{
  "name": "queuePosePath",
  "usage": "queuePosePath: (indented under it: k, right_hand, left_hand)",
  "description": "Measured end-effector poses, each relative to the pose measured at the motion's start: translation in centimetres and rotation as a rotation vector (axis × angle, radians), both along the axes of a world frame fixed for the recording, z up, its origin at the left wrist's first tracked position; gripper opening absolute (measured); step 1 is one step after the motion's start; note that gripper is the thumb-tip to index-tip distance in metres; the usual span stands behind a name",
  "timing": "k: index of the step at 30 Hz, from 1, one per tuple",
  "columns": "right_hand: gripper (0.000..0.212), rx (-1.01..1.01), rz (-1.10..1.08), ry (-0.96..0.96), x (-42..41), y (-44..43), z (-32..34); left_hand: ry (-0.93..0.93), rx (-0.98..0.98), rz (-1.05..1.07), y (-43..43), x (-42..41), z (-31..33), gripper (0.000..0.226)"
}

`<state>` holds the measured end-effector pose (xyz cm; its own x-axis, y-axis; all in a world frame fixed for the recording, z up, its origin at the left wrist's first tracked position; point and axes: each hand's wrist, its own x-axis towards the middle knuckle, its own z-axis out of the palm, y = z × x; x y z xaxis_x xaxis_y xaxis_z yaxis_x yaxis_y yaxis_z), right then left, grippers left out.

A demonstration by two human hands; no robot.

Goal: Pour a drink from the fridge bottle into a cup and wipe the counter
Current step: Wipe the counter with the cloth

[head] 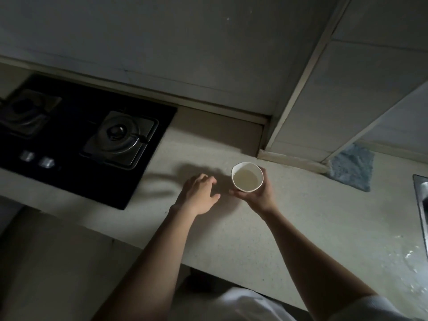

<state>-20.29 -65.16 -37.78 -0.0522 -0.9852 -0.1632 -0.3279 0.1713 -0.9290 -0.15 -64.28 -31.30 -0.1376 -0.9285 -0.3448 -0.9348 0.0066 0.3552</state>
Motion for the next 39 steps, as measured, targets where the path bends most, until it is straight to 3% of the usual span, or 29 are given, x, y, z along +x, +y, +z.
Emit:
queuePosePath:
  k: [8,15,28,39]
  right_hand:
    - [0.073,-0.085,0.006,0.002,-0.1,-0.4,0.5]
    - [0.075,-0.133,-0.023,-0.048,-1.1,-0.6,4.0]
    - [0.082,-0.239,-0.165,-0.1,-2.3,2.1,12.0]
    - [0.08,-0.265,-0.41,-0.088,-5.7,7.0,14.9]
  left_hand:
    - [0.106,-0.012,-0.025,-0.2,-0.7,0.7,0.058]
    - [0.234,-0.037,-0.099,-0.6,-2.5,2.5,0.071]
    - [0.396,-0.311,-0.199,-1.0,-5.7,6.1,0.056]
    - [0.538,-0.345,-0.382,0.4,-10.5,8.4,0.047]
